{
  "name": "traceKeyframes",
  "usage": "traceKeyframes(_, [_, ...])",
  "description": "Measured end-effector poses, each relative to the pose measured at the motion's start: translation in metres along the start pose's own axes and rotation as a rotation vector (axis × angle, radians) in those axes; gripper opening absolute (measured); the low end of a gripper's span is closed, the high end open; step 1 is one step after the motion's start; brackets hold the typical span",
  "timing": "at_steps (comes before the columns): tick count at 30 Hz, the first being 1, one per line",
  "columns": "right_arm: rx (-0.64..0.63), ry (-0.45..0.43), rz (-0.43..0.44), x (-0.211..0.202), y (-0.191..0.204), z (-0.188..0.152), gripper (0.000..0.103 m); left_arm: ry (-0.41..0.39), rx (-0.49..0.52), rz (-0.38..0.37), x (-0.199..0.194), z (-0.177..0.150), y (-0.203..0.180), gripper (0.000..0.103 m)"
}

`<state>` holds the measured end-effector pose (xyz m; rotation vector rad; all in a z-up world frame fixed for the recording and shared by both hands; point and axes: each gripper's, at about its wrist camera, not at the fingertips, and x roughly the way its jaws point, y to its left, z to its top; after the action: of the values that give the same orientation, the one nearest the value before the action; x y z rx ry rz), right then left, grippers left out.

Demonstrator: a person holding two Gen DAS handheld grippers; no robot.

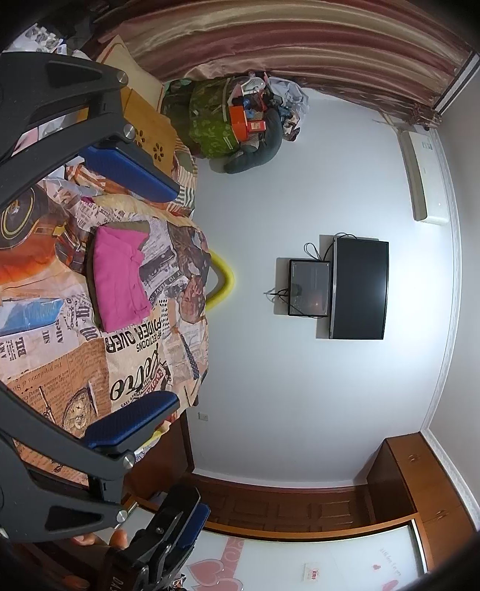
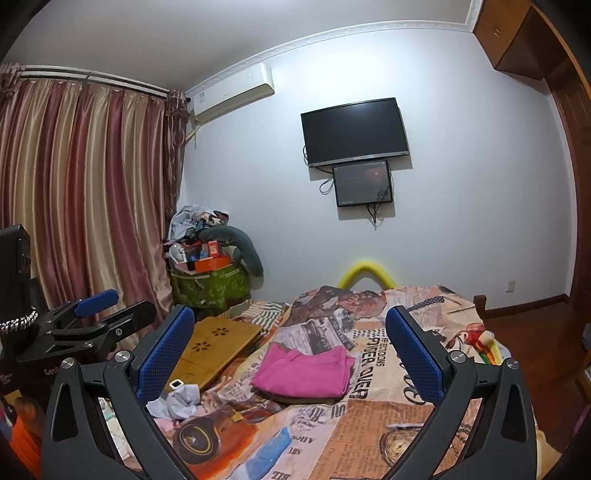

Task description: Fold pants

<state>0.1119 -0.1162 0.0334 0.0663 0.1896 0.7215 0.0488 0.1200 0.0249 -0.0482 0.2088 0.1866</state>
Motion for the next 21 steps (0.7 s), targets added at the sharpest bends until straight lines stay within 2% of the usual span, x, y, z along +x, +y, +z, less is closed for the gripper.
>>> traceKeyframes(21, [0.010, 0.005, -0.006, 0.0018, -0.0006, 0.0004, 0.103, 0.004, -0.003, -0.017, 0.0007, -0.0025, 0.0023, 0.103])
